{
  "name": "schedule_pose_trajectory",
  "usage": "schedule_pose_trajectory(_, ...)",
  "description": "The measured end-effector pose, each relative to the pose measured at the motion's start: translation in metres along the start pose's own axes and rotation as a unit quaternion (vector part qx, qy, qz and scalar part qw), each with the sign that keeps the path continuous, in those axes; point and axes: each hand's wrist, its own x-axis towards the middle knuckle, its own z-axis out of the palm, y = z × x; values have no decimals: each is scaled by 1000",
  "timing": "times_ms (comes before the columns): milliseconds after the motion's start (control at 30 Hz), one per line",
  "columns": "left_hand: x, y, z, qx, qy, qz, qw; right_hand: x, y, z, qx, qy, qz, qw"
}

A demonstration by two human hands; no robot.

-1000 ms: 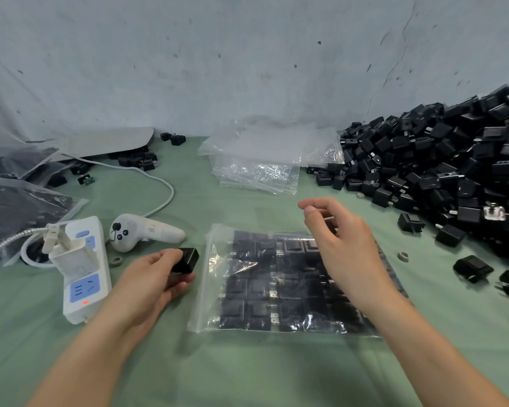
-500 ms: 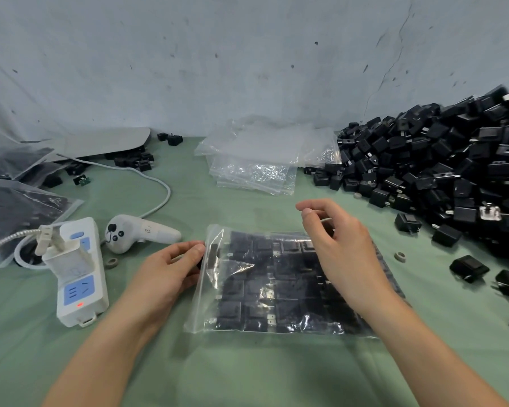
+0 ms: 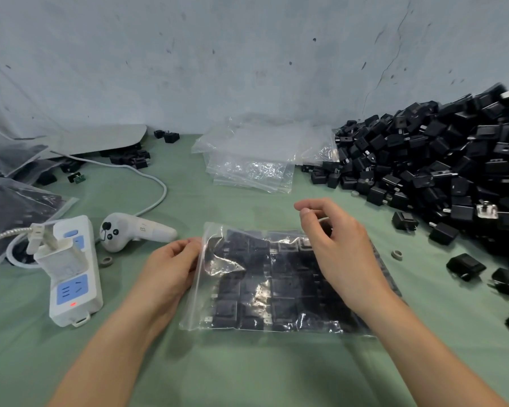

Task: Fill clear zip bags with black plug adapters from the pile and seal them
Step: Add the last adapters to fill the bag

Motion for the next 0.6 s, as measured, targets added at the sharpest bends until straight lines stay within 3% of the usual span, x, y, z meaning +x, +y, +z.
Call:
schedule_pose_trajectory(200, -4, 0, 3, 41, 14, 18, 999, 2, 5, -4, -12, 11, 0, 1000)
schedule_pose_trajectory(333, -5, -5, 4, 83, 26, 46, 995, 10, 11, -20, -113, 44, -23, 992)
schedule_pose_trajectory(600, -2, -9, 4, 92, 53, 52, 993, 20, 35, -59, -196, 59, 46, 978)
